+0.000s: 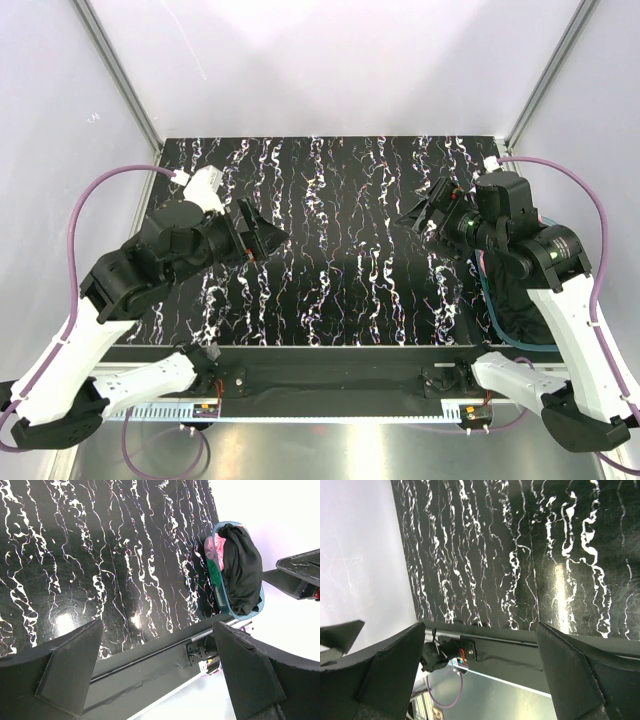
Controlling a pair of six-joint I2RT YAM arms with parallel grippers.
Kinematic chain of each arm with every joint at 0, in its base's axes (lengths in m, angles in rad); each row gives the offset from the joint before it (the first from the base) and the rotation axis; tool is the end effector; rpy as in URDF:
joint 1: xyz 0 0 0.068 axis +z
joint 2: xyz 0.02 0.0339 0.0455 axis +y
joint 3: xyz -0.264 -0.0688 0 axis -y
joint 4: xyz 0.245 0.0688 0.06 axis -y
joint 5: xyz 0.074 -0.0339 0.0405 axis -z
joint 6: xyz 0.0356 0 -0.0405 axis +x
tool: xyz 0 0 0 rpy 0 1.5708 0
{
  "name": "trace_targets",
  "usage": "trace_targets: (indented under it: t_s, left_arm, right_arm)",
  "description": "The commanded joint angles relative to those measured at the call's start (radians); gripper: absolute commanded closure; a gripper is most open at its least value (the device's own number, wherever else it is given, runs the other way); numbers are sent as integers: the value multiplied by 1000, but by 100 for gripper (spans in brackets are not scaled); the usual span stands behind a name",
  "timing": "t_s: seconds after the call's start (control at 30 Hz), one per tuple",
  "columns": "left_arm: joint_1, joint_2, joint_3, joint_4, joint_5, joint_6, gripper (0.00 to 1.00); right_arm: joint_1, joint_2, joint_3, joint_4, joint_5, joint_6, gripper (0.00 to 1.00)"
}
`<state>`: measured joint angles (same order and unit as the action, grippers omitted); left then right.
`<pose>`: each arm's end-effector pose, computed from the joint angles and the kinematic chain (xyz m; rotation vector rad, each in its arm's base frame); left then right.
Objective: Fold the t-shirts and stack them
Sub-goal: Grab the tshirt from the pile
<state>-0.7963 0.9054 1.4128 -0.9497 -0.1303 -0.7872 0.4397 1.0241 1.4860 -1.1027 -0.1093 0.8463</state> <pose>0.1018 -0.0974 0.4459 -0.0779 2.1196 -0.8572 0.1459 0.0729 0.4365 0.4087 2.3002 0.8048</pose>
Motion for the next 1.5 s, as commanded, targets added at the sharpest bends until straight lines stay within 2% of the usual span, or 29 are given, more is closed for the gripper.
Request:
trace_targets:
  t_s: [0.0,0.07,0.13,0.2,0.23,0.33,0.43,0.47,0.5,0.6,0.63,0.73,0.8,0.83,0.97,1.17,1.27,1.3,1.37,1.4,1.43,1.47]
  left_arm:
    - [3,-13,-5,45,4,2,1]
    - [5,-17,-8,43,3,2,1]
    - [5,-17,-8,43,-3,2,1]
    - [5,-14,-6,38,-8,3,1]
    - [5,-10,-3,35,-8,3,1]
    - [3,3,15,28,-5,5,1]
    - [5,7,18,12,1,2,1]
    - [5,6,15,12,6,-3,1]
    - [5,6,5,12,11,-4,1]
    - [6,16,2,11,41,-4,1]
    - [5,24,8,6,56,-4,1]
    - [6,49,11,2,89,-7,1]
    - [6,70,12,-4,101,-7,2]
    - [6,79,17,-12,109,-9,2]
    - [6,127,57,-49,151,-6,3]
    - [8,199,121,-83,173,-7,4]
    - [6,213,133,-77,181,-23,5]
    - [8,214,133,-75,182,-26,5]
    - [8,213,130,-67,187,-40,5]
    - [8,213,127,-66,189,-44,5]
    - [6,205,115,-60,186,-53,5]
    - [6,198,107,-55,185,-56,5]
  right_arm:
    - [7,-12,16,-19,63,23,0]
    - [7,-15,29,-29,103,16,0]
    - [7,-7,57,-77,205,7,0]
    - [8,19,72,-173,291,10,0]
    - [5,37,80,-216,412,16,0]
    - [-2,148,129,-334,631,-29,0]
    - [-74,244,169,-378,747,-87,0]
    - [-129,264,171,-352,735,-123,0]
    - [-244,266,152,-324,679,-139,1]
    - [-390,252,59,-214,636,-180,7]
    - [-476,258,37,-203,626,-185,9]
    - [-593,277,-58,-180,657,-191,14]
    - [-663,278,-134,-151,645,-202,21]
    - [-729,274,-157,-140,642,-210,28]
    - [-805,229,-269,-42,585,-236,32]
    - [-817,238,-337,12,628,-269,34]
    - [-817,252,-348,39,628,-276,44]
    - [-819,255,-345,41,635,-279,55]
    - [-819,264,-326,43,643,-280,68]
    - [-817,269,-313,37,652,-282,87]
    - [-817,275,-297,20,654,-280,100]
    - [-819,280,-252,3,658,-279,100]
